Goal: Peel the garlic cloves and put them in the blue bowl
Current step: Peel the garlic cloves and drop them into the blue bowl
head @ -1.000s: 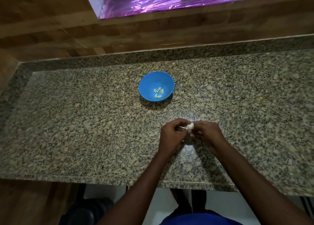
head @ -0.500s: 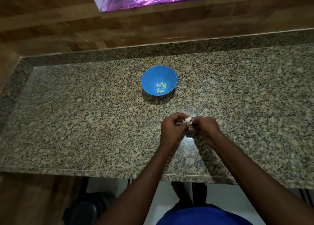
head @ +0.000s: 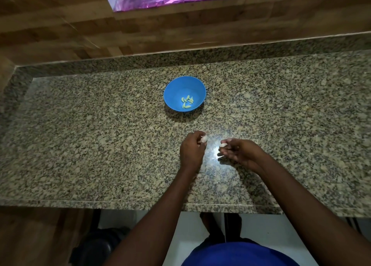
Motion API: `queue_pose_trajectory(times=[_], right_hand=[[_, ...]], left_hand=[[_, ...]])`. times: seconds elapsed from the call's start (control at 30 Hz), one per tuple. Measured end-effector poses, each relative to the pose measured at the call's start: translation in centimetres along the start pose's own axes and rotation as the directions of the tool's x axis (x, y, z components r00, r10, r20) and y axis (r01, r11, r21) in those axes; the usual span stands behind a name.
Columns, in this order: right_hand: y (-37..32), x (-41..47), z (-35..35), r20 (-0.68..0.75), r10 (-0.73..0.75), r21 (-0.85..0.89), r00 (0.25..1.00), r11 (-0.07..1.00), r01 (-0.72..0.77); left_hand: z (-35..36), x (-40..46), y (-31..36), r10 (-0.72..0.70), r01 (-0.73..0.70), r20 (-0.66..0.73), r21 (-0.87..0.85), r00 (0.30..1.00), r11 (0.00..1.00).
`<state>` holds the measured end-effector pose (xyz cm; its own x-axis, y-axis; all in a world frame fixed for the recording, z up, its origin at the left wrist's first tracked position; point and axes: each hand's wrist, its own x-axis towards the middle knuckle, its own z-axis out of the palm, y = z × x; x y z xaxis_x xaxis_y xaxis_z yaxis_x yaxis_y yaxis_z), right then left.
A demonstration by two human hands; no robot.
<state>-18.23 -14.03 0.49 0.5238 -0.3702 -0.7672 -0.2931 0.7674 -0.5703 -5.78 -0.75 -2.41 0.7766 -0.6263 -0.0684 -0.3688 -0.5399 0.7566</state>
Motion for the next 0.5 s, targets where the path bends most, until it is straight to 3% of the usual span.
queue_pose_trajectory(times=[0.1,0.2,0.3,0.5], right_hand=[[0.3,0.2,-0.6,0.002,-0.054,-0.003,0.999,0.999,0.054],[0.7,0.1,-1.2,-0.023,-0.097,-0.021,0.995,0.995,0.096],[1.1,-0.2,-1.8,-0.023,-0.102,-0.039,0.995,0.994,0.101],[1.5,-1.3,-3.8,-0.038,-0.141,-0.208,0.989,0.969,0.13]], left_hand=[[0.2,-0.6,0.4,0.133,-0.121,-0.07,0.157,0.989,0.98],[0.6,-2.2,2.4,0.162,-0.161,-0.068,0.012,0.984,0.987],[1.3,-2.9,3.8,-0.003,0.043,0.137,-0.29,0.991,0.956],[3.0,-3.0,4.2,-0.19,0.298,0.269,-0.449,0.944,0.842]])
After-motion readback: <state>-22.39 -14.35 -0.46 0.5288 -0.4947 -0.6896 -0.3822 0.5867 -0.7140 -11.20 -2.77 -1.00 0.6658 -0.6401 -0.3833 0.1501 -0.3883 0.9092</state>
